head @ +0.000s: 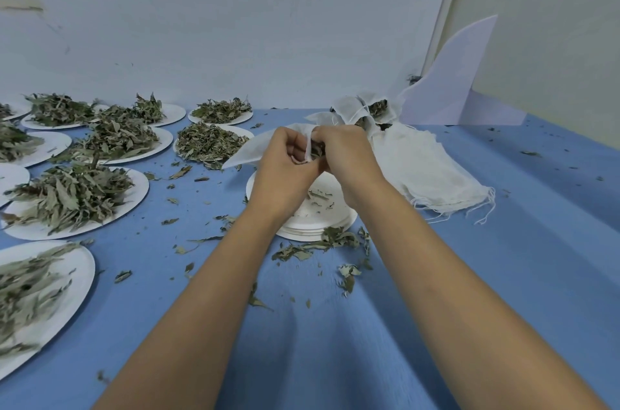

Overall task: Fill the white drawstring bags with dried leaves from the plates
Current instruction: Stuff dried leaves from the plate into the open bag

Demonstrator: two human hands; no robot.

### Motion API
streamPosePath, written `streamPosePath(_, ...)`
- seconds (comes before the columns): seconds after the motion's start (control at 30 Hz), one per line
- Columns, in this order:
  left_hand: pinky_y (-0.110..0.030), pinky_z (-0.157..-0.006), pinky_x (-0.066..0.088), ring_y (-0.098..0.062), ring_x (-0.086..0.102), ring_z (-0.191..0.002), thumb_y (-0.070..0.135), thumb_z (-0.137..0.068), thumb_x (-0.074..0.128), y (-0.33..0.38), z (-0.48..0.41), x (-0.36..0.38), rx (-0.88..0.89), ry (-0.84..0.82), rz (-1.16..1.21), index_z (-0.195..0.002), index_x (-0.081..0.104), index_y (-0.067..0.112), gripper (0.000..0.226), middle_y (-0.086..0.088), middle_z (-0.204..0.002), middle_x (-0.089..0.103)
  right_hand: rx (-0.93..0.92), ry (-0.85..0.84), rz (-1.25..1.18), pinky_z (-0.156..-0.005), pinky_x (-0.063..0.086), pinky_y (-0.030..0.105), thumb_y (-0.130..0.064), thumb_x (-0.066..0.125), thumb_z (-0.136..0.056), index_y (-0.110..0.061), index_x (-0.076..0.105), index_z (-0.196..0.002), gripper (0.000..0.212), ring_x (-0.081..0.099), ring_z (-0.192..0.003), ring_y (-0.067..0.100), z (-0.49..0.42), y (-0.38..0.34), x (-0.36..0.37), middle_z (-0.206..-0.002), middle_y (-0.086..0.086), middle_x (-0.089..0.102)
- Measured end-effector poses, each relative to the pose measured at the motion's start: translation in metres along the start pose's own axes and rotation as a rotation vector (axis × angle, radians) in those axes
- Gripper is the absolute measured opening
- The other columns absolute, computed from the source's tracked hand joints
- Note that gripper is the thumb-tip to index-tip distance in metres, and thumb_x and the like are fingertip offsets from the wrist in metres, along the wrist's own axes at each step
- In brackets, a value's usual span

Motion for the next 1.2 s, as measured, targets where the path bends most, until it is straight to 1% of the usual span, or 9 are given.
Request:
streamPosePath(0.17,-0.034,-0.071,0.050,-0.007,0.042,-0.062,0.002,-0.078,0.070,0.002,-0.001,-0.009,0.012,0.125,0.034,-0.079,0.048,0.019,0.028,0.005,-0.073,0.045,0.023,-0.055,-0.019,-0.072,0.041,0.042,-0.008,0.045,-0.084,0.001,0.053,-0.070,0.018,0.043,-0.073,0.022,0.001,-0.006,0.004,-0.074,0.011,0.048)
streamPosePath(0.27,-0.047,-0.079,0.053,-0.014,0.046,-0.067,0.003,-0.080,0.068,0.003,0.001,-0.009,0.033,0.150,0.032,-0.077,0.050,0.017,0.023,0.003,-0.071,0.047,0.011,-0.119,0.038,-0.073,0.036,0.035,-0.011,0.042,-0.086,-0.010,0.046,-0.070,0.017,0.040,-0.074,0.020,0.003,-0.007,0.005,-0.076,0.010,0.043)
streamPosePath(0.33,-0.051,-0.080,0.053,-0.017,0.046,-0.068,0.002,-0.081,0.066,0.004,0.002,-0.010,0.042,0.184,0.026,-0.075,0.051,0.016,0.021,0.003,-0.069,0.048,0.006,-0.150,0.058,-0.072,0.034,0.034,-0.011,0.042,-0.087,0.002,0.053,-0.078,0.020,0.041,-0.074,0.030,0.004,-0.008,0.006,-0.082,0.024,0.050)
streamPosePath(0.43,-0.050,-0.080,0.053,-0.018,0.047,-0.070,0.002,-0.081,0.066,0.005,0.001,-0.018,0.037,0.246,0.043,-0.075,0.052,0.015,0.020,0.001,-0.070,0.048,0.005,-0.136,0.010,-0.079,0.044,0.040,-0.013,0.045,-0.090,0.010,0.062,-0.100,0.030,0.061,-0.081,0.032,0.002,-0.008,0.004,-0.106,0.024,0.065)
streamPosePath(0.5,-0.048,-0.082,0.055,-0.020,0.049,-0.074,0.002,-0.083,0.065,0.004,-0.001,-0.023,0.025,0.249,0.077,-0.076,0.052,0.014,0.019,-0.001,-0.073,0.048,0.002,-0.138,-0.085,-0.085,0.049,0.035,-0.011,0.047,-0.091,-0.005,0.069,-0.097,0.024,0.068,-0.076,0.014,0.001,-0.008,0.002,-0.106,0.010,0.070)
streamPosePath(0.7,-0.021,-0.067,0.056,-0.014,0.052,-0.072,-0.002,-0.085,0.064,0.005,-0.002,-0.022,0.019,0.185,0.168,-0.076,0.051,0.013,0.022,0.000,-0.073,0.046,-0.117,0.018,-0.154,-0.075,0.059,0.030,0.003,0.055,-0.088,-0.010,0.063,-0.088,0.015,0.068,-0.079,0.019,-0.002,-0.008,-0.012,-0.087,0.009,0.065)
streamPosePath(0.93,-0.019,-0.060,0.052,-0.003,0.052,-0.058,-0.002,-0.083,0.065,0.004,-0.005,-0.025,-0.013,0.153,0.194,-0.074,0.052,0.015,0.023,0.004,-0.070,0.050,-0.217,0.149,0.135,-0.085,0.052,0.033,-0.016,0.070,-0.084,-0.015,0.063,-0.106,0.023,0.061,-0.096,0.017,-0.004,-0.005,-0.021,-0.095,-0.002,0.060)
streamPosePath(1.03,-0.024,-0.056,0.044,-0.010,0.049,-0.060,0.001,-0.081,0.069,0.003,-0.007,-0.029,-0.025,0.135,0.155,-0.073,0.053,0.017,0.024,0.004,-0.069,0.051,-0.227,0.118,0.174,-0.081,0.055,0.037,-0.016,0.068,-0.086,-0.013,0.069,-0.092,0.007,0.065,-0.082,0.016,-0.001,-0.006,-0.020,-0.083,0.000,0.066)
streamPosePath(1.2,-0.025,-0.057,0.039,-0.009,0.043,-0.058,0.004,-0.078,0.067,-0.001,-0.007,-0.034,0.011,0.200,-0.033,-0.070,0.050,0.019,0.024,0.005,-0.064,0.048,-0.358,0.065,0.247,-0.065,0.046,0.011,-0.011,0.067,-0.082,-0.012,0.073,-0.088,0.008,0.060,-0.072,0.004,0.013,-0.012,0.001,-0.073,-0.010,0.064)
Point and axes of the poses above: each hand's wrist, its own z-axis away from the middle knuckle, its own x-axis out of the palm, y = z × x, the point moved 6 cm from there along -z, towards the middle knuckle
